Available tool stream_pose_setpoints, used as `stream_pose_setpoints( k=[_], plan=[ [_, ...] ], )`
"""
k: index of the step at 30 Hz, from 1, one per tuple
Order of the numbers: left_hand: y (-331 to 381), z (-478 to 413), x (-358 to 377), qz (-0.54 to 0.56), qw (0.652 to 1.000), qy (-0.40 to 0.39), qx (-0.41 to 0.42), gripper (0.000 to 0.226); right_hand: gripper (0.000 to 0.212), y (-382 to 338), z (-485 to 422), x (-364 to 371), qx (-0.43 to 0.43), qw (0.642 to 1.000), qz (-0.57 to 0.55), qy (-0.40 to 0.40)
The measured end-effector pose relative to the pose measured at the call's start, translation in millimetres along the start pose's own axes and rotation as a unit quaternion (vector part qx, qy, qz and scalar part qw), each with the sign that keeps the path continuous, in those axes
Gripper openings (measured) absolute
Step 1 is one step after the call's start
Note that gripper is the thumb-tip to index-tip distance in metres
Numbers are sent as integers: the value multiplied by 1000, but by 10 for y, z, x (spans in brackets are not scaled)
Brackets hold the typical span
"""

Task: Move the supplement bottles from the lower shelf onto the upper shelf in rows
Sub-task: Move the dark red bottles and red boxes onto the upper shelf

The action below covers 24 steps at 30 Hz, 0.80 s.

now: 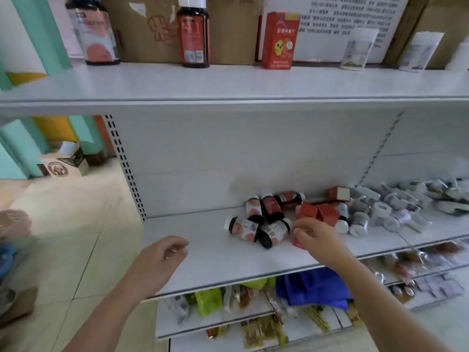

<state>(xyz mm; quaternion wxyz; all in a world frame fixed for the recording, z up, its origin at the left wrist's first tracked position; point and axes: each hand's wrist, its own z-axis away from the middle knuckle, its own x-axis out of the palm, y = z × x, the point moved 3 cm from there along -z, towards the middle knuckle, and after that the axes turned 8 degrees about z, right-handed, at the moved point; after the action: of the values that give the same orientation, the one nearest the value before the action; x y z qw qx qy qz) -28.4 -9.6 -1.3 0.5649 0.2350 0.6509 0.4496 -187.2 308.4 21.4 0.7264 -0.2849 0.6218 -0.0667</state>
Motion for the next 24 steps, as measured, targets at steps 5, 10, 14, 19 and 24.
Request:
stream_pose_setpoints(
  k=[5,10,14,19,24],
  plan=[
    [46,-352,514,21,998,-33,-44,14,39,133,-324,228,51,996,2,-68],
    [-34,-847,1036,82,979,-62,-174,43,68,369,-838,659,144,981,-57,-114],
    [-166,-1291,1422,202,930,-14,-308,68,60,447,-1153,1047,231,944,-215,-93],
    [-294,-1785,1827,260,893,32,-366,59,45,412,-1366,1308,231,943,-212,-109],
    [-353,-2030,1965,249,911,65,-323,60,30,458,-1411,1378,247,922,-275,-119]
  ],
)
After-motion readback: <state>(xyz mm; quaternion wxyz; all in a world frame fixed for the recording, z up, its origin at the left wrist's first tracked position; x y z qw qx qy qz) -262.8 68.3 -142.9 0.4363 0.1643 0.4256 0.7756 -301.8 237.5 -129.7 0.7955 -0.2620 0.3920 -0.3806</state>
